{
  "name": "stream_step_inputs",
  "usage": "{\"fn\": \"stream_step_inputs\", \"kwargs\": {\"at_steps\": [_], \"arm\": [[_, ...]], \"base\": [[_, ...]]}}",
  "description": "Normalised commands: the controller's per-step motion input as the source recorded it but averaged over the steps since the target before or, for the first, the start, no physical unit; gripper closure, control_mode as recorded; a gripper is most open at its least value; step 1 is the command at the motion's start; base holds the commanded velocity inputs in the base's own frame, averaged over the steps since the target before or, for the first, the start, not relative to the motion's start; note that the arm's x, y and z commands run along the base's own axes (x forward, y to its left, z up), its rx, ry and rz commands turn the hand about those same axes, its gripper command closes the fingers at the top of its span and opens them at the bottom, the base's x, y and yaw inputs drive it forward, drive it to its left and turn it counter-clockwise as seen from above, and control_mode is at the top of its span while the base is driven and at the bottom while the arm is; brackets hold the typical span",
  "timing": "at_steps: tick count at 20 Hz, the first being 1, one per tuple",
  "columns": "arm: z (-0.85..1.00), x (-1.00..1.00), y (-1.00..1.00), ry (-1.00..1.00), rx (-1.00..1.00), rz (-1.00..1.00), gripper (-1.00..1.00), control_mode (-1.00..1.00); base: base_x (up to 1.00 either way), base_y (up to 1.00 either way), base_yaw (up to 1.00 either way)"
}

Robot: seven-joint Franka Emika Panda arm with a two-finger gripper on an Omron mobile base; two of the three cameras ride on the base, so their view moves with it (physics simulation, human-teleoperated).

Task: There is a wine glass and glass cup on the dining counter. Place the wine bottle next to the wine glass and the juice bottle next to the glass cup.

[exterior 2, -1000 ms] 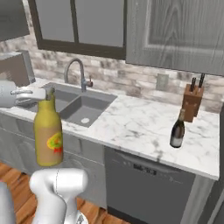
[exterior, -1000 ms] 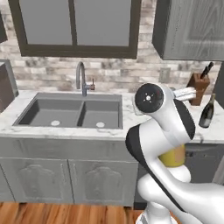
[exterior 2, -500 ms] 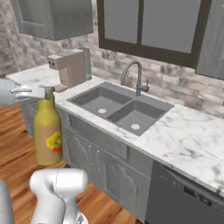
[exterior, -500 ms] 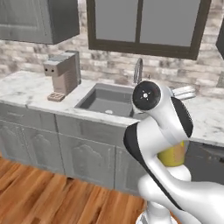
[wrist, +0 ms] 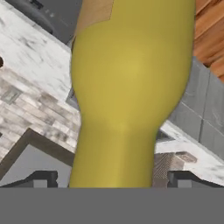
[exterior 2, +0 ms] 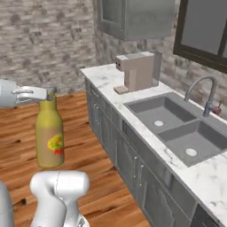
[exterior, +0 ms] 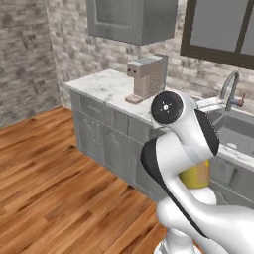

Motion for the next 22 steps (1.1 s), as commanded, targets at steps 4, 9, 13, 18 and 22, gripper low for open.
{"fn": "stream_step_inputs", "kwargs": {"at_steps": [4,9,13,18,22], "arm": [[0.00,0.00,0.00,0.00,0.00,0.00,1.00,1.00],[0.00,0.00,0.00,0.00,0.00,0.00,1.00,1.00],[0.00,0.00,0.00,0.00,0.00,0.00,1.00,1.00],[0.00,0.00,0.00,0.00,0.00,0.00,1.00,1.00],[0.00,0.00,0.00,0.00,0.00,0.00,1.00,1.00]], "base": [[0.23,0.00,0.69],[0.39,0.00,0.64],[0.59,0.00,0.57],[0.86,0.00,0.49],[1.00,0.00,0.44]]}}
